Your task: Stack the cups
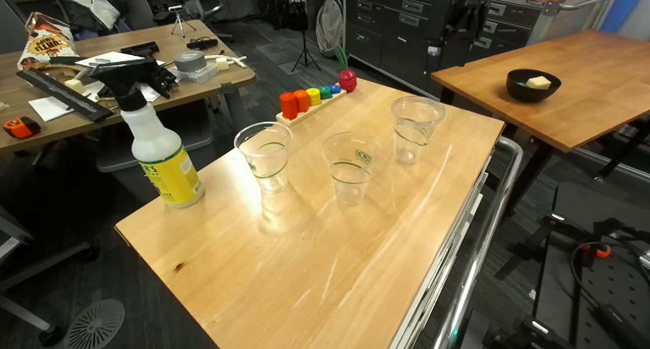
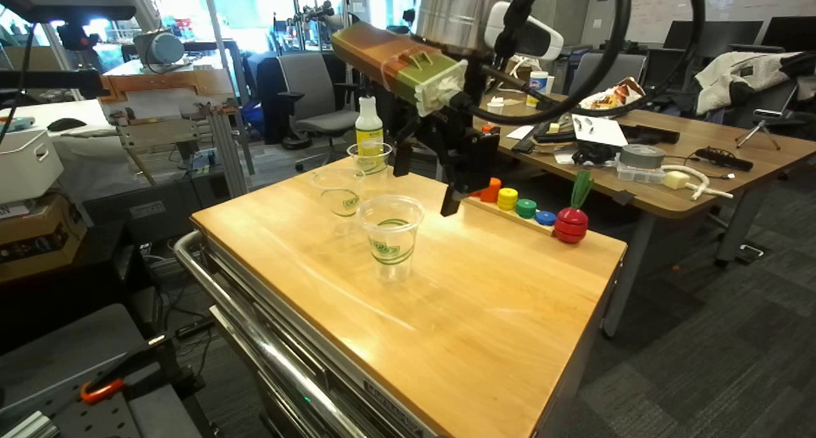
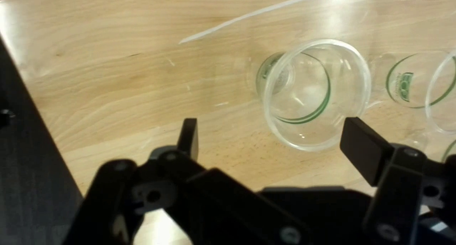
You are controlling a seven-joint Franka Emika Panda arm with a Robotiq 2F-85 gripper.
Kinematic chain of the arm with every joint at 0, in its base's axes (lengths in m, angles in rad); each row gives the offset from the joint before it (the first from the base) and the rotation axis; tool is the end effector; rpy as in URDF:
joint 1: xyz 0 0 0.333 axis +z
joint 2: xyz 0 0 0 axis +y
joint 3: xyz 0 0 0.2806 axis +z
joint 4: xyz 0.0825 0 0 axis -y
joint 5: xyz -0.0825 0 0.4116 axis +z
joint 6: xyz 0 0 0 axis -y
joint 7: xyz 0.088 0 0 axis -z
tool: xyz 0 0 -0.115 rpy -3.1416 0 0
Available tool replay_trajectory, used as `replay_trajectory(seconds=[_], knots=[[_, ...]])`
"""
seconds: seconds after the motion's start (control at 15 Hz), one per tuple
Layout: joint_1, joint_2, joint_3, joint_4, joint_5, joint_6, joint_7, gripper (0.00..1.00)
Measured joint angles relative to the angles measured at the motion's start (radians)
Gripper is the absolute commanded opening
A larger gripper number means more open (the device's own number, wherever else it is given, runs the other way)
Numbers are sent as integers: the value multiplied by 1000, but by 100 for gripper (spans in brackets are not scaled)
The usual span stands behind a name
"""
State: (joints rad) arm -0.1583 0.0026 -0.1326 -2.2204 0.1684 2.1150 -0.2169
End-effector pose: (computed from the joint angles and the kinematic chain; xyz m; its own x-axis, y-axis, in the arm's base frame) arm 0.5160 -0.1452 0.3059 0.9834 -0.1615 -0.0823 -0.1726 -0.9728 -0.1542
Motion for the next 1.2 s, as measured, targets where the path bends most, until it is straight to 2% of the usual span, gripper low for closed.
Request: replay_trajectory(seconds=[0.33,0.93,1.0,1.07,1.13,1.2], knots=[[25,26,15,-25,-191,54,152,100],[50,56,29,-24,-206,54,205,100],[49,65,29,-23,-206,54,205,98],[49,76,29,-21,-206,54,205,89],[49,88,29,-18,-201,54,205,73],[49,102,28,-14,-198,54,205,70]])
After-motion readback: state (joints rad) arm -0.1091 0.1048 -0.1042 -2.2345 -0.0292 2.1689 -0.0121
